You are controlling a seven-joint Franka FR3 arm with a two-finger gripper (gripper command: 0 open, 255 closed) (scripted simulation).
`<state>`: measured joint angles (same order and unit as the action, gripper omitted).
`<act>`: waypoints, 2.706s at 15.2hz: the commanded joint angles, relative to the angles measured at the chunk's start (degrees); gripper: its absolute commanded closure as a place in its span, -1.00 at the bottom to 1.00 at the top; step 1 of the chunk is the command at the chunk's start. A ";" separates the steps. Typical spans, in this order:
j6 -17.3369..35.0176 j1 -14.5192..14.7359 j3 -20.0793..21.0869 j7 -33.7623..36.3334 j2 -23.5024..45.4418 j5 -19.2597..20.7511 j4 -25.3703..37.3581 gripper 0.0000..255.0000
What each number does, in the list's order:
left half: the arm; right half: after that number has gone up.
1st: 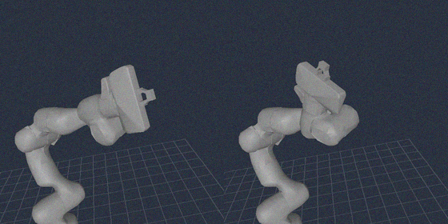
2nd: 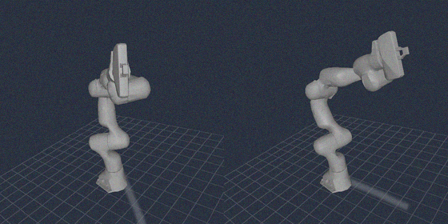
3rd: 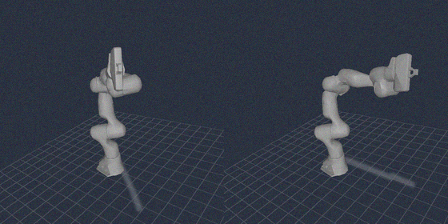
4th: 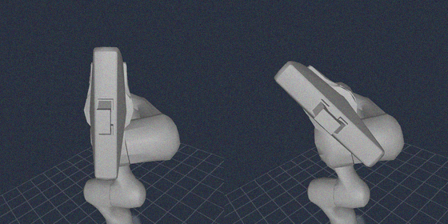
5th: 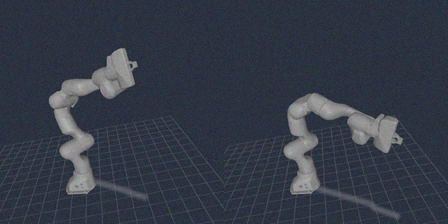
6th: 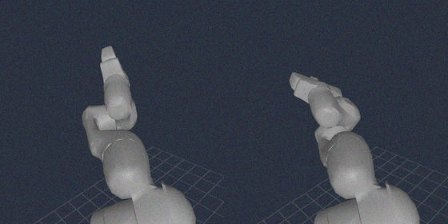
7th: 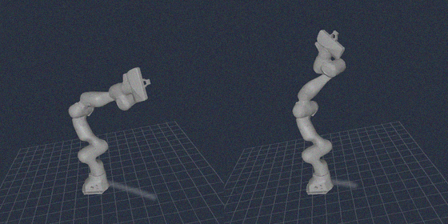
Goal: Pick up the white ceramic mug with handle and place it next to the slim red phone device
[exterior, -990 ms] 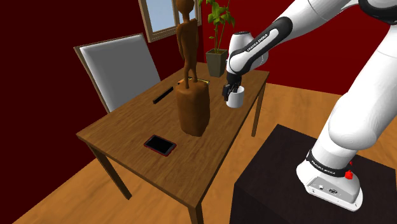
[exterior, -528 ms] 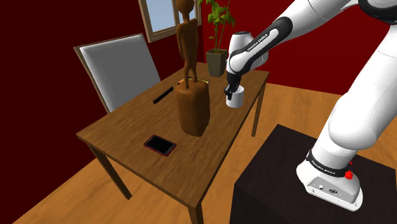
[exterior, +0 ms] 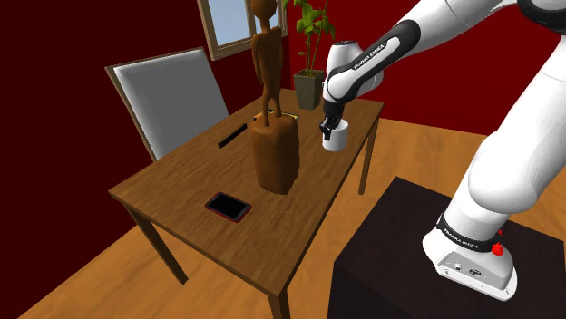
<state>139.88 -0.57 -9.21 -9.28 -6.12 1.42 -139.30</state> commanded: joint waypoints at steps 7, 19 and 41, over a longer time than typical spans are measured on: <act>-6.47 -0.09 0.21 0.45 -3.66 0.62 2.86 1.00; -16.14 -0.12 0.59 0.82 -7.64 1.05 8.57 1.00; -24.97 5.89 11.39 16.74 -10.06 0.01 14.57 1.00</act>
<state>114.95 4.74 1.14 5.82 -16.57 1.56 -125.13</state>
